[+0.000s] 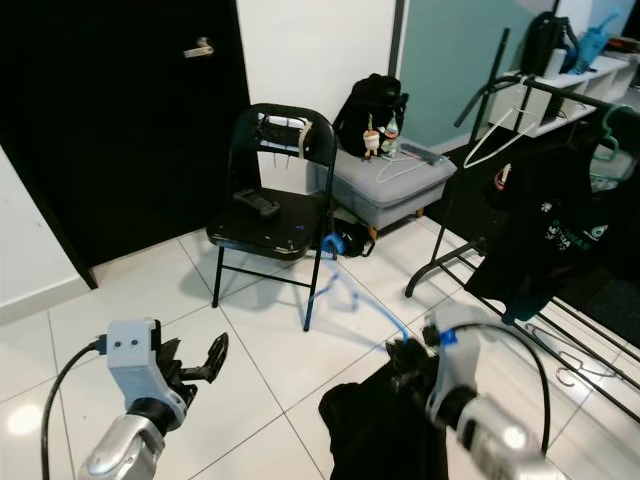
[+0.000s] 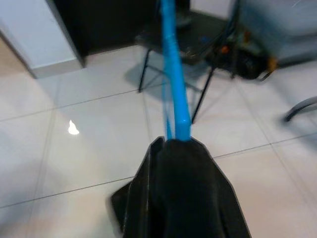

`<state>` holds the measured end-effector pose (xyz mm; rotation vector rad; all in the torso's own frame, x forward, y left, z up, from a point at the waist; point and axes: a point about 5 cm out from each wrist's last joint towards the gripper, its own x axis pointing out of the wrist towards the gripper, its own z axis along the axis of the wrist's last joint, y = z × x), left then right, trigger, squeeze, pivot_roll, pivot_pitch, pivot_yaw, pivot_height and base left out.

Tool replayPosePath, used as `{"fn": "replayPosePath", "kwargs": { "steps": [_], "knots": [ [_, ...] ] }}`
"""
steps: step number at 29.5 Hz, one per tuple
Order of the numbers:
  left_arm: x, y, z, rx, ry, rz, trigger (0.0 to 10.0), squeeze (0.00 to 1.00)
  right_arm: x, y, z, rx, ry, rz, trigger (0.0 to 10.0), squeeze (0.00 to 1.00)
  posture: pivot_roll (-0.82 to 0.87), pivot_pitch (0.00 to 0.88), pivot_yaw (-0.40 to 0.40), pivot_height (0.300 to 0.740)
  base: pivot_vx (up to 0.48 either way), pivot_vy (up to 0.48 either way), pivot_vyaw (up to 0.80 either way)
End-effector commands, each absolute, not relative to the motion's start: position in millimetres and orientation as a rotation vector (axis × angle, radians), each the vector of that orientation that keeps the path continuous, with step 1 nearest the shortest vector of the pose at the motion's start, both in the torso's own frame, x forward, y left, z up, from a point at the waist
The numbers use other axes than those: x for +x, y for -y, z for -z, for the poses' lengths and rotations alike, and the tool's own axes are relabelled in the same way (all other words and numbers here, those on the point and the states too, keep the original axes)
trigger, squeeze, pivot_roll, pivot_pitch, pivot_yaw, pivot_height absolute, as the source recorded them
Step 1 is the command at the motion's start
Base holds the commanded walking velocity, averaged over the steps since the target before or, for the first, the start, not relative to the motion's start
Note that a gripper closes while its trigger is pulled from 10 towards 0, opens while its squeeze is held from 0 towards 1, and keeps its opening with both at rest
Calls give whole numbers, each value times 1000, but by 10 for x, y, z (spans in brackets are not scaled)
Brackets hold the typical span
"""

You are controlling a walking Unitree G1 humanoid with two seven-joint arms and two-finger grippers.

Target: Hang hanger

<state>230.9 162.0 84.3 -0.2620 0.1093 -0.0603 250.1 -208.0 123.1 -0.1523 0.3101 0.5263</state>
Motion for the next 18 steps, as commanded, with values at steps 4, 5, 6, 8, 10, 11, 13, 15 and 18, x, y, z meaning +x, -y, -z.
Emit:
{"fn": "replayPosePath", "kwargs": {
  "steps": [4,5,6,8,10,11,13,15,18],
  "knots": [
    [2351,-1568,-774,-288,-157,95,10000,0,2675,2189,-1534,-380,-287,-673,10000,0,-79,0,-29,740,0,0,0],
    [2351,-1568,-774,-288,-157,95,10000,0,2675,2189,-1534,-380,-287,-673,10000,0,-79,0,-29,740,0,0,0],
    [2395,-1542,-785,-290,-161,136,10000,0,2733,2194,-1668,-438,-267,-737,10000,0,-79,0,-28,740,0,0,0],
    [2500,-1545,-827,-284,-151,158,10000,0,2781,2179,-1779,-466,-247,-800,10000,0,-80,0,-23,740,0,0,0],
    [2596,-1551,-876,-274,-135,172,10000,0,2809,2169,-1857,-497,-237,-850,10000,0,-82,0,-20,740,0,0,0],
    [2729,-1553,-951,-261,-108,171,10000,0,2830,2152,-1944,-510,-224,-897,10000,0,-87,0,-15,740,0,0,0],
    [2817,-1554,-1002,-253,-90,166,10000,0,2845,2141,-2002,-512,-222,-928,10000,0,-89,0,-14,740,0,0,0],
    [2898,-1505,-1068,-296,-77,181,10000,0,2861,2078,-2061,-497,-200,-964,10000,0,-97,0,-10,740,0,0,0],
    [2975,-1347,-1175,-356,-61,260,10000,0,2879,1949,-2156,-462,-150,-1022,10000,0,-97,0,-9,740,0,0,0]
  ]
}}
